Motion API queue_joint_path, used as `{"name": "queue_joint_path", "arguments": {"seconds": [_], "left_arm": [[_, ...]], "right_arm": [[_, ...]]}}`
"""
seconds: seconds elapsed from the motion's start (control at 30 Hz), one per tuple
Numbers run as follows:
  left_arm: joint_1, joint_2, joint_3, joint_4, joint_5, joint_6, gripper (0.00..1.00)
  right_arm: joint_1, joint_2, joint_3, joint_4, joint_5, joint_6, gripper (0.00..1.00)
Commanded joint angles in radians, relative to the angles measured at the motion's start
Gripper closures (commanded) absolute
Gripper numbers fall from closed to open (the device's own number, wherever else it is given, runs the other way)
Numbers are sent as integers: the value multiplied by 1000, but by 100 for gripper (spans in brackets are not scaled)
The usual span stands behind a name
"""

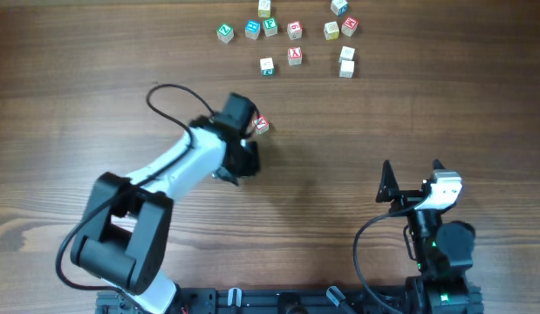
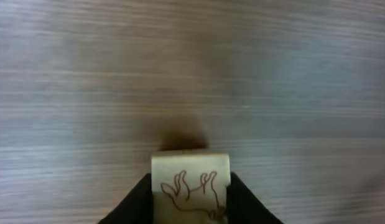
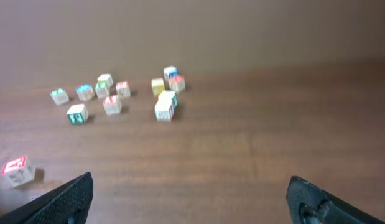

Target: Form a circle

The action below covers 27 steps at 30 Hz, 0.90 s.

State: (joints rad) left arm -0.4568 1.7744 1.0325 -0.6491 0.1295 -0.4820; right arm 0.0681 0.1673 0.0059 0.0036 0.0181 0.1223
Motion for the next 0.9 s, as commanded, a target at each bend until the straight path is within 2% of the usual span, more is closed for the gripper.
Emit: {"name": "queue_joint_path", "arguments": {"seconds": [0.0, 0.07, 0.13, 0.17, 0.23, 0.3, 0.33, 0.47, 0.6, 0.67, 0.73, 0.83, 0.87], "left_arm": [[-52, 8, -74, 140, -14, -35, 63], [-58, 8, -79, 173, -55, -35, 58], [-57, 8, -79, 191, -95, -35, 46], [-56, 8, -79, 195, -102, -35, 40], [-55, 8, -79, 198, -105, -35, 27], [-56, 8, -79, 197, -105, -35, 15], [-56, 8, -79, 197, -105, -35, 1], [-55, 2, -68, 204, -93, -36, 0], [-55, -43, -5, 180, -93, -35, 0], [-55, -80, 38, 155, -93, -32, 0], [-55, -151, 95, 129, -108, 18, 0], [-55, -257, 127, 119, -213, 33, 0], [-55, -289, 127, 119, -241, 33, 0]], "right_arm": [[-5, 70, -1, 6, -20, 115, 0], [-5, 98, -1, 13, -20, 213, 0], [-5, 109, 0, 65, -24, 386, 0], [-5, 109, 0, 117, -47, 407, 1], [-5, 109, 6, 237, -122, 344, 0], [-5, 111, 45, 272, -182, 331, 0], [-5, 121, 71, 262, -207, 322, 0], [-5, 282, 213, 163, -245, 261, 0], [-4, 588, 434, 19, -256, 209, 0], [-4, 764, 580, -79, -256, 192, 0], [-4, 1028, 851, -309, -270, 190, 0], [-4, 1263, 1158, -557, -402, 141, 0], [-4, 1311, 1212, -563, -435, 143, 0]]}}
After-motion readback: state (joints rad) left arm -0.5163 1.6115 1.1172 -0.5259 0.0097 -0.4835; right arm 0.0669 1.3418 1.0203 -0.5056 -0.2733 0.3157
